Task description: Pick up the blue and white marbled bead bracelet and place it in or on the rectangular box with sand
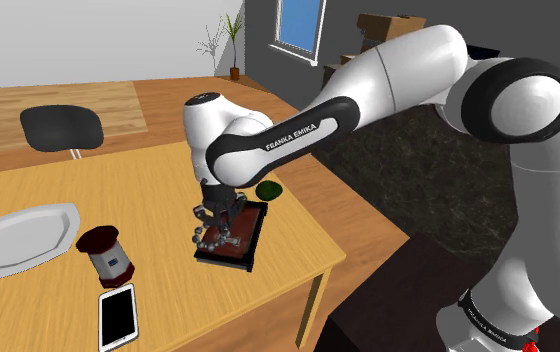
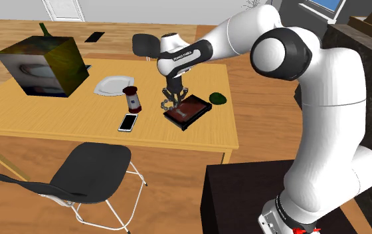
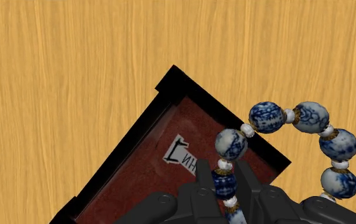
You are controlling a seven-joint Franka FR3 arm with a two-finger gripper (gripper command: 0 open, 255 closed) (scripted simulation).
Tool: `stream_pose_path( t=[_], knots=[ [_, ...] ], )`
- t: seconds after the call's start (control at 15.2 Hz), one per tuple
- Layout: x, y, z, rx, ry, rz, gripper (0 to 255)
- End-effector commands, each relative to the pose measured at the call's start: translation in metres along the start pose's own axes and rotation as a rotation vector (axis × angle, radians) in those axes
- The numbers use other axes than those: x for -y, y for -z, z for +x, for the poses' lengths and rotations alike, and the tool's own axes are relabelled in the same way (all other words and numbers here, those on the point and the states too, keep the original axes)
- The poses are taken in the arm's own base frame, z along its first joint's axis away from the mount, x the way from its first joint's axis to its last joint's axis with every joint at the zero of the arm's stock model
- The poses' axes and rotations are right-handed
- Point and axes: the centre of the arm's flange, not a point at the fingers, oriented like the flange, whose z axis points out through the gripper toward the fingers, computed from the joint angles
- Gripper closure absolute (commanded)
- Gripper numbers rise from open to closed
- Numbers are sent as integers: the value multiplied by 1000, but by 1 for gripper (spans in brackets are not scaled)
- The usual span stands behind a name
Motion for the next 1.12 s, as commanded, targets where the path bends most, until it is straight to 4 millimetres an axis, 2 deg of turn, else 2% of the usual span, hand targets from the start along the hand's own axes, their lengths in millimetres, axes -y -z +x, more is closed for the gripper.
stream_pose_path(
  t=[0.0, 0.46, 0.53, 1.06],
  knots=[
    [-22, -1, 16, 0, 1, 0, 255],
    [-91, 0, 77, 0, 1, 0, 255],
    [-94, 0, 80, 0, 1, 0, 255],
    [-92, -42, 82, 0, 1, 0, 255]
  ],
)
